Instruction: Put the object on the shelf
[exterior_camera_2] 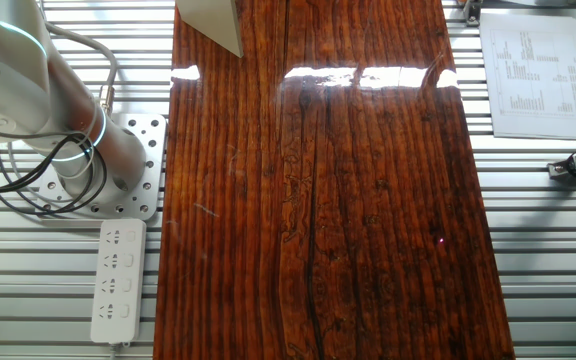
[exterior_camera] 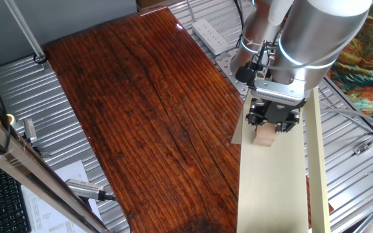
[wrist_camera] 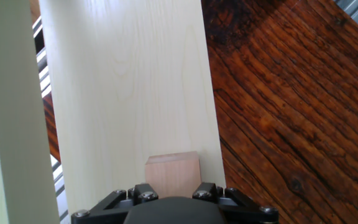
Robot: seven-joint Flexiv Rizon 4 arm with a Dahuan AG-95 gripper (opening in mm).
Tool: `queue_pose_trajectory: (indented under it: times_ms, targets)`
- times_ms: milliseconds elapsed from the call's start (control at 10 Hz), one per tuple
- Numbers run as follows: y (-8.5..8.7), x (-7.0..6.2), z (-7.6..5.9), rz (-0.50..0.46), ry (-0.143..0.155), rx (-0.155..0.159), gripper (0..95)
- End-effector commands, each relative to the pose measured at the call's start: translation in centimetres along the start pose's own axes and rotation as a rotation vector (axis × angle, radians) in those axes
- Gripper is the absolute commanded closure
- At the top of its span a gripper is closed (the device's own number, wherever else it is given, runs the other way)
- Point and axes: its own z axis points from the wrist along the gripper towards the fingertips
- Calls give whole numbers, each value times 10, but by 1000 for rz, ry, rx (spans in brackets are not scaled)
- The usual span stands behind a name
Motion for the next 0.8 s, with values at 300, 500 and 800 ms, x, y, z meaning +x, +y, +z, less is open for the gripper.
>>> queue_pose_trajectory:
  times_ms: [300,500,800]
  targets:
    - [0,0,0,-15,-3,-1,570]
    - [0,0,0,-24,-3,-2,570]
    - [0,0,0,-29,-5,-4,190]
